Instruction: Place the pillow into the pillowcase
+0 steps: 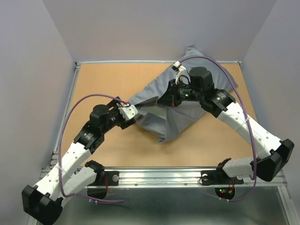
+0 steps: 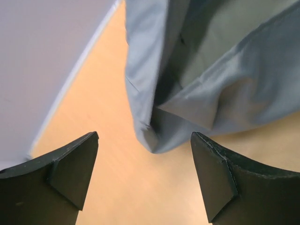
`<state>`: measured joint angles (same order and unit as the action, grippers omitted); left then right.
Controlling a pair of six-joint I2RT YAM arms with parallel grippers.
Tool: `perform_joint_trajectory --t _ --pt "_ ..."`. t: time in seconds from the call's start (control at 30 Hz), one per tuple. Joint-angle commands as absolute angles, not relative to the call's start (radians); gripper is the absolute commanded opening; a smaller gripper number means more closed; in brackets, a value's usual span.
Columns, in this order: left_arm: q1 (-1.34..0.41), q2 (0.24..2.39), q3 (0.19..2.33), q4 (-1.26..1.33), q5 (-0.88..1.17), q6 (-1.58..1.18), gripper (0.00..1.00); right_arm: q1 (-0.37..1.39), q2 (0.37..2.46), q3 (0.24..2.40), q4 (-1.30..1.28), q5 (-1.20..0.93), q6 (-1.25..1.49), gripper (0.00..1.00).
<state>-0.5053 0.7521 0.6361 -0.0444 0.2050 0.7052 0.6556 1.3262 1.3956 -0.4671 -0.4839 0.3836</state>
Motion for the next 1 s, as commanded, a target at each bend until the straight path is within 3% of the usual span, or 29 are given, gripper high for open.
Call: perform_joint_trajectory --t 0.0,0.17,0.27,0.37,0.43,0.47,0.6,0.73,0.77,0.83,0.87,0.9,0.93,0.97 --pt "-0.482 0.827 0.644 -0.06 0.215 0.578 0.91 0.65 1.31 1.397 -0.379 -0.529 0.39 0.01" --pt "-0.459 0.963 0.652 0.101 0.148 0.581 0.89 0.65 1.278 1.364 -0.377 -0.564 0.387 0.0" --pt "-0.41 1.084 0.718 0.173 0.14 0.559 0.79 0.65 1.25 1.33 -0.376 -0.58 0.37 0.01" --pt "-0.338 1.194 0.806 0.225 0.187 0.534 0.57 0.65 1.218 1.301 -0.377 -0.58 0.353 0.01" --pt "-0.309 1.242 0.854 0.239 0.236 0.526 0.28 0.652 1.21 1.295 -0.377 -0.589 0.35 0.0" --pt "-0.286 1.29 0.911 0.245 0.265 0.509 0.0 0.652 1.212 1.295 -0.376 -0.598 0.345 0.0" --pt "-0.23 1.402 1.047 0.287 0.292 0.456 0.0 0.652 1.235 1.287 -0.358 -0.623 0.313 0.01" --pt "-0.181 1.528 1.192 0.337 0.244 0.423 0.0 0.661 1.356 1.267 -0.18 -0.656 0.389 0.01" --pt "-0.178 1.557 1.227 0.307 0.247 0.431 0.0 0.663 1.402 1.279 -0.151 -0.663 0.411 0.06" --pt "-0.166 1.647 1.35 0.243 0.213 0.443 0.21 0.673 1.541 1.308 -0.057 -0.686 0.486 0.18" --pt "-0.157 1.693 1.379 0.186 0.203 0.443 0.33 0.673 1.583 1.345 -0.029 -0.722 0.511 0.36" --pt "-0.141 1.71 1.432 0.157 0.186 0.439 0.49 0.676 1.651 1.371 0.019 -0.742 0.546 0.44" --pt "-0.102 1.727 1.457 0.128 0.183 0.417 0.55 0.676 1.673 1.421 0.02 -0.771 0.551 0.58" --pt "-0.069 1.732 1.471 0.105 0.195 0.402 0.59 0.675 1.686 1.443 0.014 -0.785 0.546 0.63"
